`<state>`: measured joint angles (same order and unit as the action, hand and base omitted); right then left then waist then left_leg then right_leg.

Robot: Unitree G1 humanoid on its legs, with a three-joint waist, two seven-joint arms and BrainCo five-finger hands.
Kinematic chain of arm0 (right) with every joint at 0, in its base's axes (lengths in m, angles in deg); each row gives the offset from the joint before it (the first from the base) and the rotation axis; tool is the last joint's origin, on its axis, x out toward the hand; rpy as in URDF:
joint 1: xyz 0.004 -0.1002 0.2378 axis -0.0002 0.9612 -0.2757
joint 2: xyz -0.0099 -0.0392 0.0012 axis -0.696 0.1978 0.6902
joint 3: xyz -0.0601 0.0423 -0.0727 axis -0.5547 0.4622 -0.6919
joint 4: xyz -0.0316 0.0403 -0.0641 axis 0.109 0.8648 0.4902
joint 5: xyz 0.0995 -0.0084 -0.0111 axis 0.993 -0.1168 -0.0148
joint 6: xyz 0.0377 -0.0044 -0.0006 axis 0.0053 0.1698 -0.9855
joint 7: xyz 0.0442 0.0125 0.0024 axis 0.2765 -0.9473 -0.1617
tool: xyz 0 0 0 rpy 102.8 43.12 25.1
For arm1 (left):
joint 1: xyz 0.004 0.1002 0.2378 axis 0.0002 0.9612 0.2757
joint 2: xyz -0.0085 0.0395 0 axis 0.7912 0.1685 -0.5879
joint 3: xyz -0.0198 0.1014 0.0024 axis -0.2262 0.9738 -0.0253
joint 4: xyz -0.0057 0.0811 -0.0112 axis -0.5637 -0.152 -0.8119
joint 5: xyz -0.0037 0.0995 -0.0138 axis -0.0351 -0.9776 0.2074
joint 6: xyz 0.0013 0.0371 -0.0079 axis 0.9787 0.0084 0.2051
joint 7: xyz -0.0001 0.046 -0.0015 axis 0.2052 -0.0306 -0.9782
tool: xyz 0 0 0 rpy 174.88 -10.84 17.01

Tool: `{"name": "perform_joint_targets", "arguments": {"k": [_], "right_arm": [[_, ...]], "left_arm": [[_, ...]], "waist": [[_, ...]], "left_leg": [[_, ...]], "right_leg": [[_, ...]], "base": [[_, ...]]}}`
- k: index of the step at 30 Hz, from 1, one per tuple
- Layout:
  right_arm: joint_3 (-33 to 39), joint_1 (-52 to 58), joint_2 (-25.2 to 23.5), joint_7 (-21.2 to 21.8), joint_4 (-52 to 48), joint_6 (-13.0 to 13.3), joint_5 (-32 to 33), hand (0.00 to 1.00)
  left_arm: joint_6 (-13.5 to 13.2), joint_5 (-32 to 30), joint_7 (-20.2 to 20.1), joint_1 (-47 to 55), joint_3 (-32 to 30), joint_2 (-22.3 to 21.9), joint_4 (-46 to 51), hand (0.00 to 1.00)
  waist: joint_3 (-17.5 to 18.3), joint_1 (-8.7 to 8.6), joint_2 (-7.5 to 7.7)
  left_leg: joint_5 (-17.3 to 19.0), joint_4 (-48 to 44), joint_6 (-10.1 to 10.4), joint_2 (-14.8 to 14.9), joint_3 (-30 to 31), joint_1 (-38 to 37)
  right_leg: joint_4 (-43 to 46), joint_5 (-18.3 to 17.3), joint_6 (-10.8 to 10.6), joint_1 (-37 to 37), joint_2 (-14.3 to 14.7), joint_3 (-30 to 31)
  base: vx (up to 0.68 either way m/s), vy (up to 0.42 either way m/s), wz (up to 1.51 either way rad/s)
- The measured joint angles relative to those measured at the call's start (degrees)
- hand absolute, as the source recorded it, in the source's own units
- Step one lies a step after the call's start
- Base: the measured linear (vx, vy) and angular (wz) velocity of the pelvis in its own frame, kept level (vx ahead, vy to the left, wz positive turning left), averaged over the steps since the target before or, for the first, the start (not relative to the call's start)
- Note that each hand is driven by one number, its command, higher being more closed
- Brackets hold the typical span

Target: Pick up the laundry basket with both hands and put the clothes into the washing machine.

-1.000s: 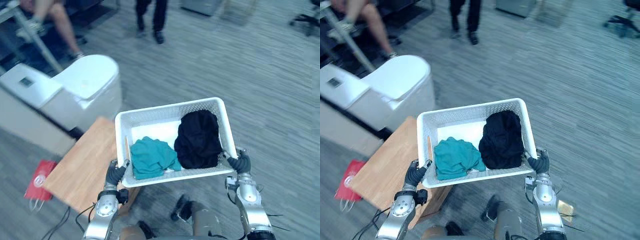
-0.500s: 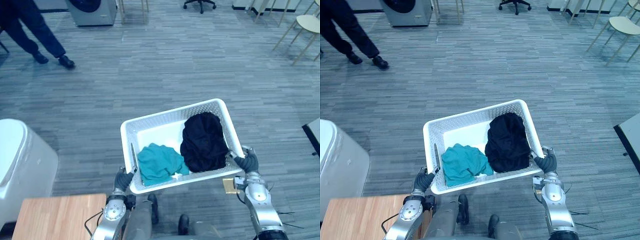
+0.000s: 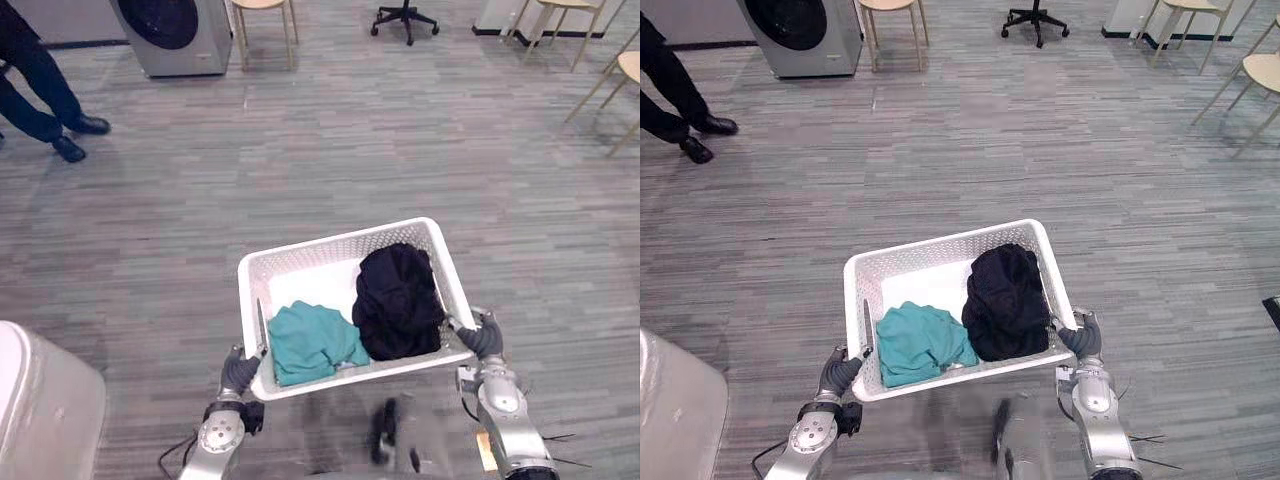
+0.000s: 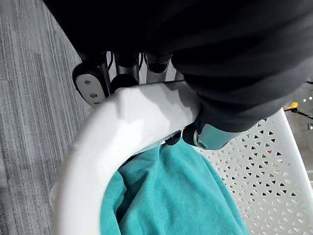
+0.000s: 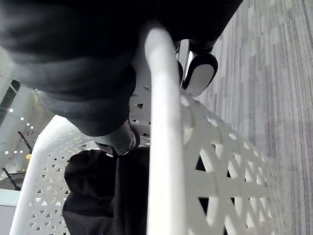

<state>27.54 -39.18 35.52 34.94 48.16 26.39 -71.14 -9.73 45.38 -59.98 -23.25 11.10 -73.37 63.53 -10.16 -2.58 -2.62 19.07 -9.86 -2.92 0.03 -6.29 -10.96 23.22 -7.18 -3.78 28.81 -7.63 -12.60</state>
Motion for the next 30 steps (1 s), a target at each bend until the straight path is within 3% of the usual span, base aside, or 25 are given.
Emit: {"name": "perform_joint_targets", "arguments": {"k": [1, 2, 3, 4, 5, 6, 7, 8, 9, 10, 12, 15, 16, 17, 18, 19, 20, 21, 22, 23, 24, 26, 27, 28, 30], "right_arm": [[0.0, 0.6, 0.0, -0.1, -0.5, -0.1, 0.0, 1.00], [0.0, 2.2, 0.2, -0.2, -2.2, -0.4, -0.2, 1.00], [0.0, 2.6, 0.2, -0.2, -2.5, -0.4, -0.5, 1.00], [0.1, 2.4, 0.7, -0.2, -2.2, -0.9, -0.5, 1.00], [0.2, 2.2, 1.3, -0.2, -2.1, -1.5, -0.6, 1.00], [0.3, 1.8, 1.9, -0.2, -2.1, -1.8, -0.8, 1.00], [0.2, 1.6, 2.1, -0.2, -2.2, -1.8, -0.9, 1.00], [0.3, 1.2, 2.2, -0.3, -2.2, -2.1, -0.9, 1.00], [0.3, 1.0, 1.9, -0.7, -2.3, -2.3, -0.8, 1.00], [0.3, 1.1, 1.9, -0.9, -2.6, -2.3, -0.8, 1.00], [0.3, 1.5, 2.0, -1.1, -4.5, -2.0, 0.2, 1.00], [0.4, -0.1, 2.5, -1.4, -4.6, -1.5, 0.4, 1.00], [0.4, -0.8, 2.6, -1.4, -3.7, -1.5, 0.4, 1.00], [0.4, -1.1, 2.7, -1.5, -2.8, -1.5, 0.4, 1.00], [0.3, -1.2, 2.8, -1.5, -1.7, -1.2, 0.5, 1.00], [0.3, -1.6, 2.7, -1.7, -1.1, -1.3, 0.5, 1.00], [0.3, -1.9, 2.8, -1.7, -0.9, -1.3, 0.5, 1.00], [0.3, -2.3, 3.2, -1.7, 1.2, -0.8, 0.8, 1.00], [0.3, -2.5, 3.2, -1.7, 1.8, -0.7, 0.8, 1.00], [0.3, -3.0, 2.8, -1.6, 3.8, -0.6, 0.8, 1.00], [0.5, -3.1, 1.6, -1.6, 4.7, -0.1, 0.7, 1.00], [0.5, -2.6, -0.2, -1.6, 8.0, -0.1, 0.7, 1.00], [0.5, -2.0, -0.5, -1.6, 8.4, -0.1, 0.7, 1.00], [0.2, -1.1, -0.5, -1.5, 8.3, -0.1, 0.7, 1.00], [0.4, 0.4, -0.2, -1.5, 6.6, 0.3, 0.7, 1.00]], "left_arm": [[0.1, -0.3, 0.0, -0.4, 0.2, 0.2, -0.1, 1.00], [0.1, -1.3, 0.0, -0.7, 0.6, 0.6, -0.3, 1.00], [0.1, -1.6, 0.0, -0.6, 0.7, 0.6, -0.6, 1.00], [0.1, -2.1, 0.0, -0.6, 0.9, -0.4, -1.2, 1.00], [0.1, -2.1, 0.0, -0.8, 0.9, -1.2, -1.6, 1.00], [0.1, -2.2, 0.0, -1.4, 0.9, -1.6, -1.7, 1.00], [0.1, -2.2, 0.0, -1.8, 0.9, -1.7, -2.1, 1.00], [0.1, -2.2, -0.1, -2.4, 0.9, -2.2, -3.4, 1.00], [0.1, -2.1, 0.0, -2.3, 0.9, -2.3, -3.4, 1.00], [0.1, -2.0, 0.0, -2.2, 0.9, -2.2, -3.4, 1.00], [-0.1, -1.8, -0.1, -2.2, 0.9, -2.1, -3.1, 1.00], [-1.0, -1.5, -0.1, -1.9, 0.8, -2.3, -2.2, 1.00], [-1.0, -1.5, -0.1, -1.8, 0.7, -2.4, -1.7, 1.00], [-0.9, -1.5, -0.1, -1.3, 0.7, -2.5, -0.9, 1.00], [-0.9, -1.6, 0.0, -1.3, 0.7, -2.5, -0.8, 1.00], [-0.7, -1.7, 0.0, -1.4, 0.5, -2.5, -0.6, 1.00], [-0.2, -1.9, 0.0, -1.4, 0.3, -2.7, 0.0, 1.00], [0.4, -2.1, 0.0, -1.3, 0.3, -3.7, 0.1, 1.00], [0.5, -2.1, 0.0, -1.2, 0.4, -3.8, 0.1, 1.00], [0.5, -2.3, 0.0, -0.2, 0.7, -3.7, 0.2, 1.00], [1.0, -2.3, 0.0, 0.0, 0.9, -2.9, 0.1, 1.00], [2.5, -2.5, 0.0, 0.7, 0.9, -1.3, 0.0, 1.00], [2.8, -2.8, 0.0, 0.7, 1.1, -1.2, -0.4, 1.00], [2.9, -3.3, 0.0, 0.7, 1.2, -1.1, -0.7, 1.00], [2.9, -3.6, -0.1, -0.5, 2.7, 0.8, -1.0, 1.00]], "waist": [[0.1, -0.19, 0.45], [0.5, -0.87, 1.56], [0.7, -1.21, 1.65], [1.1, -1.24, -0.10], [1.5, -1.06, -1.69], [1.6, -0.76, -3.37], [1.3, -0.20, -3.66], [0.8, 0.71, -4.53], [0.5, 1.28, -4.59], [0.2, 1.82, -4.19], [-0.3, 3.06, -2.53], [-0.7, 3.81, -2.21], [-0.8, 3.95, -2.42], [-0.4, 4.65, -3.34], [-0.2, 5.81, -3.53], [0.2, 6.59, -3.15], [0.4, 6.42, -2.26], [0.5, 6.29, -1.68], [0.6, 6.34, -1.47], [1.4, 6.72, -0.42], [1.1, 6.12, 0.63], [0.9, 4.88, 2.39], [0.9, 4.75, 2.18], [0.8, 4.52, 1.31], [1.3, 2.63, -0.77]], "left_leg": [[0.5, 0.1, 0.9, 0.0, 0.2, -1.2], [2.1, 0.4, 3.6, -0.2, 1.5, -5.0], [2.5, 0.2, 4.4, 0.0, 2.0, -6.6], [2.7, -3.5, 5.1, 2.0, 2.5, -7.6], [2.4, -7.7, 5.7, 3.5, 2.5, -6.2], [-2.1, -21.6, 9.2, 6.1, 2.1, -0.5], [-10.7, -32.3, 9.3, 7.9, 1.1, 4.1], [-15.9, -47.5, 9.9, 11.9, 0.7, 10.6], [-12.8, -58.5, 7.9, 14.6, -0.3, 16.4], [-11.1, -60.5, 7.1, 14.8, -0.8, 18.3], [-7.2, -57.4, 4.8, 12.8, -3.2, 23.4], [-5.4, -35.4, 4.0, 8.7, -4.4, 31.3], [-7.1, -21.3, 5.8, 6.7, -3.3, 32.2], [-12.2, -7.9, 8.1, 6.5, -1.7, 32.3], [-17.5, -8.0, 8.3, 6.8, -3.0, 32.2], [-18.5, -10.6, 5.8, 5.4, -3.5, 32.5], [-16.1, -14.3, 2.2, 4.4, -3.2, 33.6], [-12.2, -19.4, -3.3, 3.0, -4.0, 33.9], [-11.4, -20.0, -3.6, 2.8, -4.4, 33.6], [-7.5, -21.5, -4.1, 2.0, -5.7, 32.3], [-3.9, -22.4, -4.4, 0.2, -5.7, 29.6], [-0.9, -19.0, -4.5, -3.2, -4.9, 20.6], [-0.9, -16.3, -4.5, -3.7, -4.6, 17.1], [-0.9, -11.6, -4.5, -4.2, -3.5, 12.0], [-1.0, -2.9, -4.5, -3.5, -0.5, 3.1]], "right_leg": [[-6.2, 3.2, 0.0, 0.0, 0.6, 0.9], [-16.4, 8.8, 0.4, -0.7, 0.7, 3.7], [-15.8, 12.2, 1.3, -0.7, 0.7, 4.7], [-8.8, 18.5, 2.4, 0.4, 1.3, 4.7], [-4.7, 16.0, 2.9, 1.6, 2.5, 4.2], [0.2, 10.9, 4.1, 1.4, 3.8, 3.0], [1.8, 8.1, 4.9, -0.2, 4.7, 3.0], [0.8, 5.6, 5.6, -4.9, 6.2, 2.1], [-1.7, 4.3, 6.2, -10.5, 7.6, 1.5], [-3.4, 4.0, 6.4, -13.4, 7.7, 1.5], [-9.7, 2.7, 5.8, -22.0, 6.5, 2.5], [-16.7, 0.0, 3.5, -31.0, 4.6, 3.2], [-18.9, -1.0, 2.0, -34.1, 3.6, 3.4], [-21.7, -1.9, 0.7, -36.8, 3.8, 4.3], [-22.9, -2.7, -0.1, -38.6, 3.8, 6.0], [-23.3, -3.9, 0.1, -40.1, 2.7, 7.0], [-22.5, -4.2, -0.8, -40.6, 1.2, 7.1], [-17.6, -3.9, -2.9, -40.1, -1.4, 8.2], [-15.6, -4.2, -3.5, -39.4, -1.8, 8.8], [-2.3, -5.5, -7.2, -34.1, -3.2, 11.2], [15.0, -4.0, -12.1, -27.8, -4.7, 14.4], [38.8, -3.2, -10.9, -19.5, -6.5, 14.6], [41.0, -4.1, -9.1, -18.2, -6.6, 12.9], [41.1, -6.0, -5.6, -16.3, -6.3, 10.0], [31.4, -9.6, 0.4, -8.6, -3.8, 1.2]], "base": [[0.79, -0.204, 0.51], [0.60, -0.181, 0.42], [0.77, -0.243, 0.37], [0.63, -0.204, 0.06], [0.91, -0.313, -0.06], [0.74, -0.271, -0.17], [0.88, -0.318, -0.13], [0.71, -0.238, -0.08], [0.71, -0.208, -0.02], [0.65, -0.138, 0.00], [0.53, -0.050, 0.01], [0.59, 0.095, 0.04], [0.54, 0.184, -0.10], [0.65, 0.240, -0.37], [0.61, 0.261, -0.50], [0.68, 0.280, -0.38], [0.84, 0.351, -0.02], [0.70, 0.315, 0.11], [0.66, 0.338, -0.06], [0.63, 0.325, -0.12], [0.63, 0.288, -0.05], [0.74, 0.218, 0.29], [0.70, 0.159, 0.27], [0.55, 0.105, 0.25], [0.69, 0.087, 0.40]]}}
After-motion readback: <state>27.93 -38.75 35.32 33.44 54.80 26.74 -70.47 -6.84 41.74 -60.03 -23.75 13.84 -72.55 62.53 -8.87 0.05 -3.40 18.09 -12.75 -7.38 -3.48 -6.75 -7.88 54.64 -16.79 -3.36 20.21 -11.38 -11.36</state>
